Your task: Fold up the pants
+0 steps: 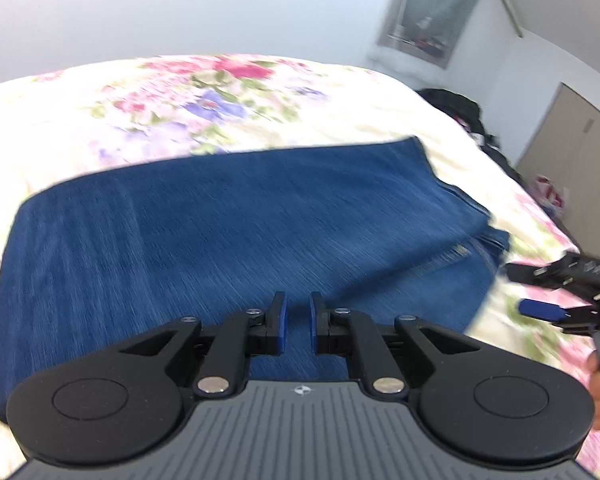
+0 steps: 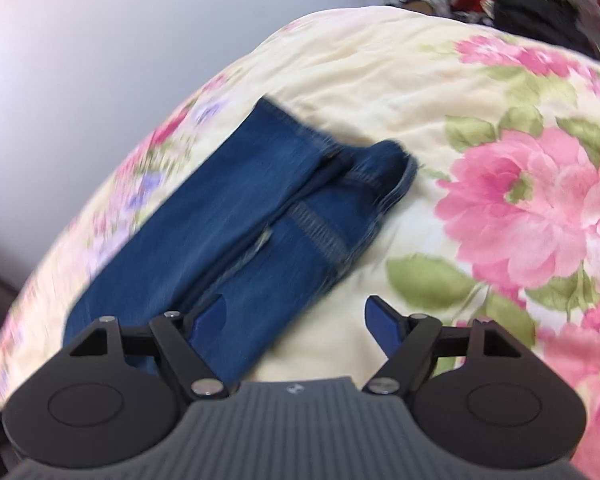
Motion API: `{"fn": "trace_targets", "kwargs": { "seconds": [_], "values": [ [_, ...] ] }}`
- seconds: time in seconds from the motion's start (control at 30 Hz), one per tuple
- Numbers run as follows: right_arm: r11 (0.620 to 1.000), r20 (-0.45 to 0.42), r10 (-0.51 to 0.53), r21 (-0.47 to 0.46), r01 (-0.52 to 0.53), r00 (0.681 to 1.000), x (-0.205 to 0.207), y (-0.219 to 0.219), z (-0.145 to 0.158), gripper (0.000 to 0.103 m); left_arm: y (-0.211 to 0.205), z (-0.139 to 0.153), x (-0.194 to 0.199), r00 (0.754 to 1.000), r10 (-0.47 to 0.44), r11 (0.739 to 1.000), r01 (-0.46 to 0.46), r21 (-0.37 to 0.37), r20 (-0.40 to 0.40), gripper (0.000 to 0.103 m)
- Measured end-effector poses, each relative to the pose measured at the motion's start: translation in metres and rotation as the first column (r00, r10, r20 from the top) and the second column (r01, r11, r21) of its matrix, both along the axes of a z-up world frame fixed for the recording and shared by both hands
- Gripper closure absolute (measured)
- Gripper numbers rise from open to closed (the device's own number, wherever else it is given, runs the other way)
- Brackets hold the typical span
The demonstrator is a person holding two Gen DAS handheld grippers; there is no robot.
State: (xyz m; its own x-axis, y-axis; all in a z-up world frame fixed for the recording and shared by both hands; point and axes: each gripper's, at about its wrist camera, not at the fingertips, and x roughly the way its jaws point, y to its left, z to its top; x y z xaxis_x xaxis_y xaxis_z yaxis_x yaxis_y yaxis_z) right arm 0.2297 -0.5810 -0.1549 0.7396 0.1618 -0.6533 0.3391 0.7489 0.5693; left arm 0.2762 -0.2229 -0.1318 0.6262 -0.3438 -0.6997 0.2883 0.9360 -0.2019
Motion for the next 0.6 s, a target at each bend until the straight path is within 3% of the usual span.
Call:
{"fn": "trace_targets", "kwargs": {
  "seconds": [0.17, 0.33, 0.47, 0.6],
  "values": [
    [0.969, 0.036, -0.139, 0.212, 0.128, 0.990, 0.033, -0.048, -0.032, 0.028, 0.005, -0.007, 0.034, 0.999, 0.048, 0.999, -0.048, -0.012, 0.003, 0.093],
    [0.937, 0.073, -0.182, 0.315, 0.151, 0.980, 0.062, -0.066, -0.062, 0.033, 0.007, -0.013, 0.066, 0.998, 0.062, 0.998, -0.062, -0.002, 0.027, 0.093],
    [0.954, 0.094, -0.159, 0.269, 0.128, 0.983, 0.071, -0.068, -0.061, 0.052, 0.007, -0.017, 0.101, 0.998, 0.064, 0.998, -0.064, 0.010, 0.023, 0.093],
    [0.985, 0.107, -0.114, 0.142, 0.098, 0.988, 0.073, -0.059, -0.045, 0.070, 0.003, -0.023, 0.137, 0.999, 0.051, 0.999, -0.052, 0.017, 0.013, 0.093]
  ]
}}
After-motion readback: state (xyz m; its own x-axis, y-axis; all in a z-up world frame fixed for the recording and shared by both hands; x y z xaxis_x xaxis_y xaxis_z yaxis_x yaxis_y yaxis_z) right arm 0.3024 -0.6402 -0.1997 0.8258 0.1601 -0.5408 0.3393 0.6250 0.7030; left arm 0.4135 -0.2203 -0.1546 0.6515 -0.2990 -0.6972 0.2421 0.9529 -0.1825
